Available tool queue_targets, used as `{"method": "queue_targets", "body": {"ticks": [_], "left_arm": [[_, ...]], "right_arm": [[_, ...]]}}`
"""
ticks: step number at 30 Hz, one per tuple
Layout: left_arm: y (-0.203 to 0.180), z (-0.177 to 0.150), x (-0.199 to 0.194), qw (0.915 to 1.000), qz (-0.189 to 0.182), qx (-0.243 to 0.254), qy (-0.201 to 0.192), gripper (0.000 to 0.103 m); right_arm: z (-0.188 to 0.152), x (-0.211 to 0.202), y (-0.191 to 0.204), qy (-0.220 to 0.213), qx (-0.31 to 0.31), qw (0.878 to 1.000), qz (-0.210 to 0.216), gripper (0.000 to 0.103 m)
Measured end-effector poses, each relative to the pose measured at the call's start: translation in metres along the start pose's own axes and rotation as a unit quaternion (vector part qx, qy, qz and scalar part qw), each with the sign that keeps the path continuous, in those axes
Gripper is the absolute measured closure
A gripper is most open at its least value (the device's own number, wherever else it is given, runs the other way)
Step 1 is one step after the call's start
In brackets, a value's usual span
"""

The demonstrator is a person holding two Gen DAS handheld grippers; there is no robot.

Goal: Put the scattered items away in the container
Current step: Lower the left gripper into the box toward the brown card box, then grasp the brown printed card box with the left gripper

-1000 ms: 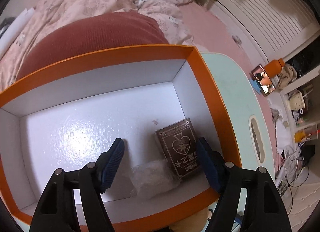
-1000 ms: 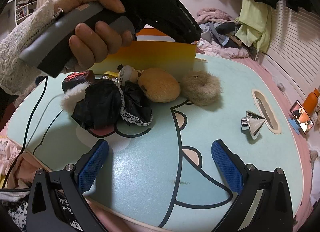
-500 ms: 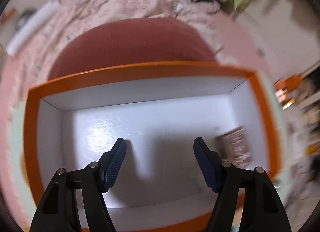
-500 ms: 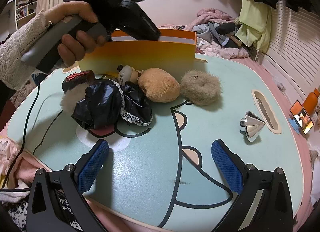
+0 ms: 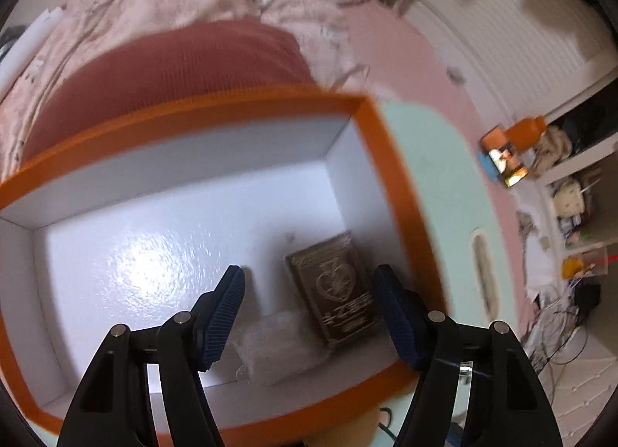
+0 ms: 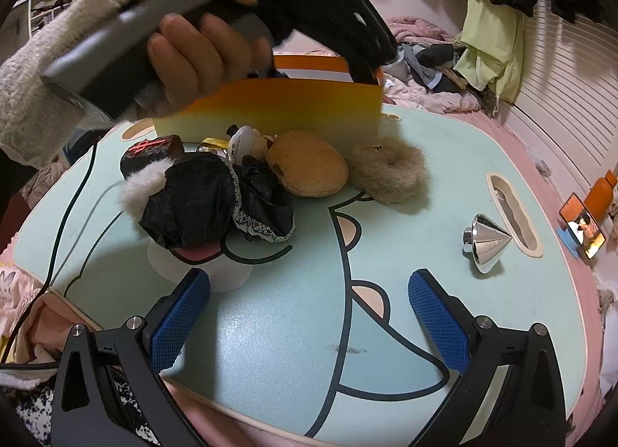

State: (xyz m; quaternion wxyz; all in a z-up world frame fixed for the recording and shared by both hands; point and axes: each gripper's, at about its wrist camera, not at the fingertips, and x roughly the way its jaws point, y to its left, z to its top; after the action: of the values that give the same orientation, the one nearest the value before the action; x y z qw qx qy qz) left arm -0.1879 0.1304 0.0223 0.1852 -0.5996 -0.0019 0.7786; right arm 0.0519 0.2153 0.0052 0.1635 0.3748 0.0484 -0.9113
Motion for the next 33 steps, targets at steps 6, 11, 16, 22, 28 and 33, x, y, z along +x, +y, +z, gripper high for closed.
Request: {"method": "queue_targets", "body": {"ticks": [6,11,16,22,28,33], "left_arm": [[0.003,-0.005,0.004,0.9999,0.011,0.005,-0.006,0.032],[0.021,-0.009,-0.007,0.9997,0.018,-0.005,-0.014,0.031],[0.037,-0.006,-0.014,0.9990,0.035,-0.022,-0.017,0.031],[0.061,0.000,-0.027,0.9971,0.042,-0.059,-0.024,0.036],[0.045,-0.002,-0.027,0.9980,0.035,-0.047,-0.023,0.036],[0.035,-0.002,-0.010,0.9963,0.076,-0.039,-0.013,0.038]], "right_arm": [[0.000,-0.001,0.000,0.000,0.000,1.000,0.001,0.001],[0.000,-0.001,0.001,0.000,0.000,1.000,0.001,0.001],[0.000,0.000,0.001,0.000,0.000,1.000,0.001,0.001],[0.000,0.000,0.003,0.000,0.001,1.000,0.000,0.001],[0.000,0.000,0.003,0.000,0.001,1.000,-0.001,0.001],[0.000,0.000,0.004,0.000,0.001,1.000,-0.001,0.001]]}}
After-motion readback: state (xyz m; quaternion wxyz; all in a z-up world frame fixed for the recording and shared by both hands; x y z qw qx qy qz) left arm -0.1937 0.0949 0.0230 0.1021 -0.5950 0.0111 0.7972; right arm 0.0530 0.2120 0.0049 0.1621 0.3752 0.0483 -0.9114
